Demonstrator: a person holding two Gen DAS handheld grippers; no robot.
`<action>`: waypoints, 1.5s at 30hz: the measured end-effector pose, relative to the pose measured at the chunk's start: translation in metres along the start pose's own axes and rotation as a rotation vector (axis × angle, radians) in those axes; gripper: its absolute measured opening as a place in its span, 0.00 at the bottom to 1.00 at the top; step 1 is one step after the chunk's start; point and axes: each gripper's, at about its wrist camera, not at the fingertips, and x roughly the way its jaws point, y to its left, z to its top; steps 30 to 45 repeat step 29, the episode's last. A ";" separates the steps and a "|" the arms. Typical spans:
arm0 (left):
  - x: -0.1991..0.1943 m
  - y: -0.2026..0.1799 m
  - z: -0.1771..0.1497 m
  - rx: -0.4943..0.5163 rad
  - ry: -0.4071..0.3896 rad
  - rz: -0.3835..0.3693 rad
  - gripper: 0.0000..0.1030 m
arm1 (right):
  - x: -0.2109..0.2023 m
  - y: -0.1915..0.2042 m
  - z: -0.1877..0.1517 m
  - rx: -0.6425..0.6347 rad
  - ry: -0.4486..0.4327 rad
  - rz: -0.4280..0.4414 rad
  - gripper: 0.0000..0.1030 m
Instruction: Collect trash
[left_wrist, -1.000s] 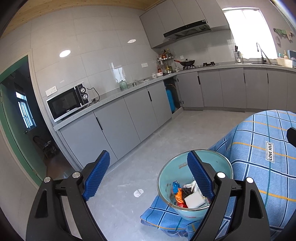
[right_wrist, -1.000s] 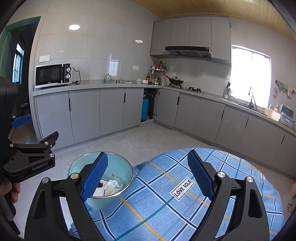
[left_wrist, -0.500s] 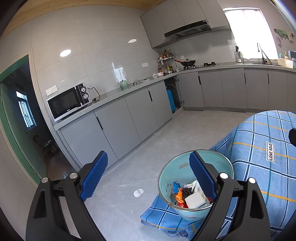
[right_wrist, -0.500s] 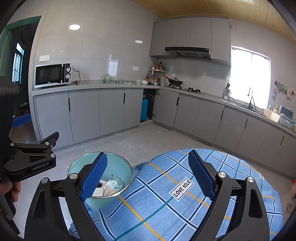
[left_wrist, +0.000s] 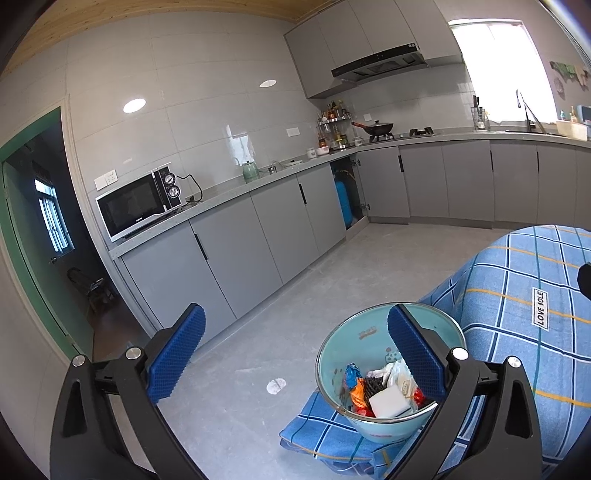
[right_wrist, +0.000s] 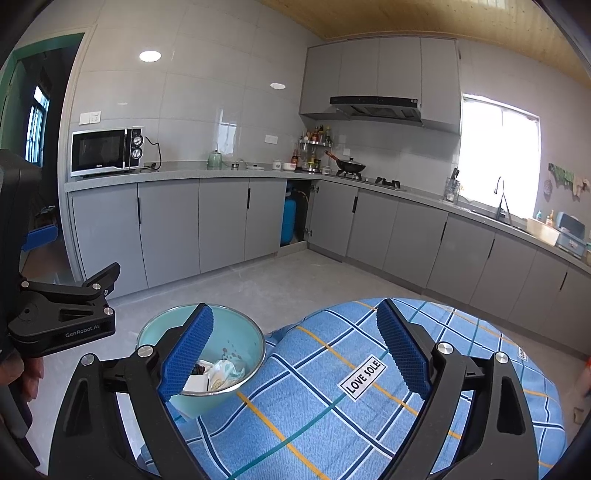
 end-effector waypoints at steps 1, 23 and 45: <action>0.000 0.000 0.000 -0.001 0.001 -0.001 0.95 | 0.000 0.000 0.000 0.000 0.000 0.000 0.86; 0.005 0.000 -0.001 -0.020 0.032 0.015 0.95 | -0.002 0.000 -0.001 0.002 -0.013 -0.010 0.87; 0.002 0.000 -0.001 -0.021 0.027 0.000 0.95 | -0.002 -0.002 -0.003 0.006 -0.014 -0.015 0.88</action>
